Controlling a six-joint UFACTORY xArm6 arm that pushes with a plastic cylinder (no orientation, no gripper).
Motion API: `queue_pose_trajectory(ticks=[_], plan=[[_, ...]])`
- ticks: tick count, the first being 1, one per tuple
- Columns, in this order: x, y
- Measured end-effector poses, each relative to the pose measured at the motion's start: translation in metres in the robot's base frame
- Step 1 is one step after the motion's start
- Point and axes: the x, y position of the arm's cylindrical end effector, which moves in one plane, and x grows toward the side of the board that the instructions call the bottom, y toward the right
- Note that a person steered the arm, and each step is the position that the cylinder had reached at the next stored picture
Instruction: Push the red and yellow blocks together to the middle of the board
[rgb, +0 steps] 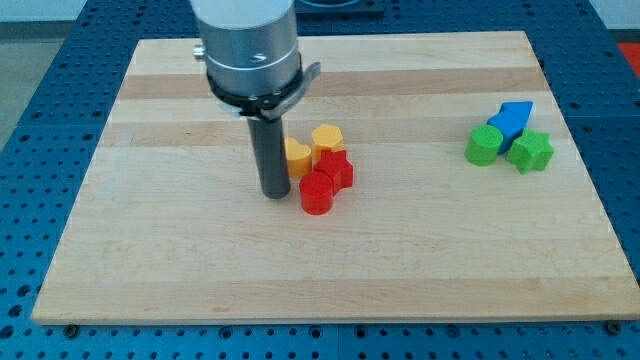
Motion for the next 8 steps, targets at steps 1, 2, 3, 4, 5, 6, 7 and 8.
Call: queue_pose_trajectory(ticks=[1, 2, 3, 4, 5, 6, 7, 8], plan=[[-0.020, -0.015], [-0.048, -0.005], [-0.048, 0.002], [-0.048, 0.007], [-0.048, -0.001], [-0.016, -0.029], [0.053, -0.029], [0.078, 0.022]])
